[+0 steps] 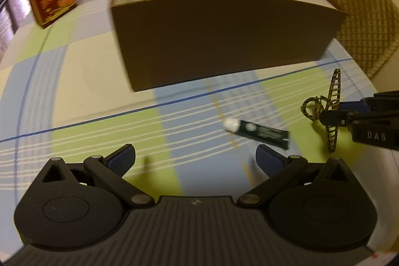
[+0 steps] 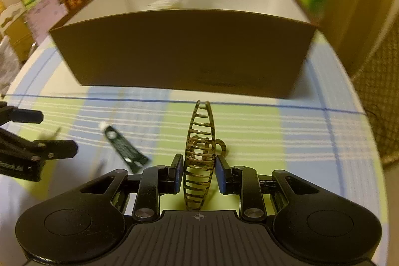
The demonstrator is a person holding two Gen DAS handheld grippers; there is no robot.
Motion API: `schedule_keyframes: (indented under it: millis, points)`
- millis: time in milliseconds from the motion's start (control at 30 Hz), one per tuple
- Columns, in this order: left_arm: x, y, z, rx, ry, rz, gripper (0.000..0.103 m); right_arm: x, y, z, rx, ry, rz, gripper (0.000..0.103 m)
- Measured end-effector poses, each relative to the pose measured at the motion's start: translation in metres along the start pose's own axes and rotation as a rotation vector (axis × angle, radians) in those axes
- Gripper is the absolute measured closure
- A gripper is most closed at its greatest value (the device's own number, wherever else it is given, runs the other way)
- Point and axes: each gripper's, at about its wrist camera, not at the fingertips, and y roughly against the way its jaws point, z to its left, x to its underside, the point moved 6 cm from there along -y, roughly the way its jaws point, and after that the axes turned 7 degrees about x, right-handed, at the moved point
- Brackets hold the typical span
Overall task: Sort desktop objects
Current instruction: 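Close the right tool on the brown wire spring clip, then close the left tool on the green lip-balm tube, then lift the green tube with the left tool while the right tool lifts the spring clip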
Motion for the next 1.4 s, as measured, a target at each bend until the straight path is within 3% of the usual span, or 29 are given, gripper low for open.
schedule_keyframes:
  millis: [233, 433, 633, 733, 900, 967, 1033, 1167, 1400]
  points:
    - [-0.007, -0.021, -0.035, 0.091, -0.116, -0.025, 0.002, 0.008, 0.006, -0.026, 0.027, -0.056, -0.003, 0.078]
    - [-0.008, -0.047, -0.053, 0.08, -0.222, 0.003, 0.002, 0.009, 0.006, -0.031, 0.027, -0.076, -0.006, 0.078]
    - [-0.008, -0.06, -0.058, 0.072, -0.259, 0.01, 0.006, 0.013, 0.002, -0.037, 0.031, -0.098, -0.001, 0.078]
    - [-0.009, -0.063, -0.06, 0.079, -0.26, -0.001, 0.007, 0.013, 0.002, -0.039, 0.03, -0.096, -0.004, 0.078]
    - [-0.006, -0.059, -0.062, 0.104, -0.257, -0.019, 0.021, 0.012, 0.001, -0.039, 0.019, -0.098, -0.006, 0.078]
    - [-0.002, -0.056, -0.061, 0.104, -0.256, -0.015, 0.021, 0.011, 0.001, -0.039, 0.009, -0.096, -0.007, 0.077]
    - [0.002, -0.052, -0.059, 0.102, -0.252, -0.01, 0.021, 0.011, 0.002, -0.039, 0.002, -0.091, -0.01, 0.073]
    - [0.016, -0.04, -0.053, 0.095, -0.244, 0.004, 0.021, 0.011, 0.006, -0.037, -0.006, -0.066, -0.029, 0.055]
    - [0.04, -0.017, -0.036, 0.041, -0.174, 0.024, 0.021, 0.01, -0.002, -0.04, 0.007, -0.038, -0.033, 0.05]
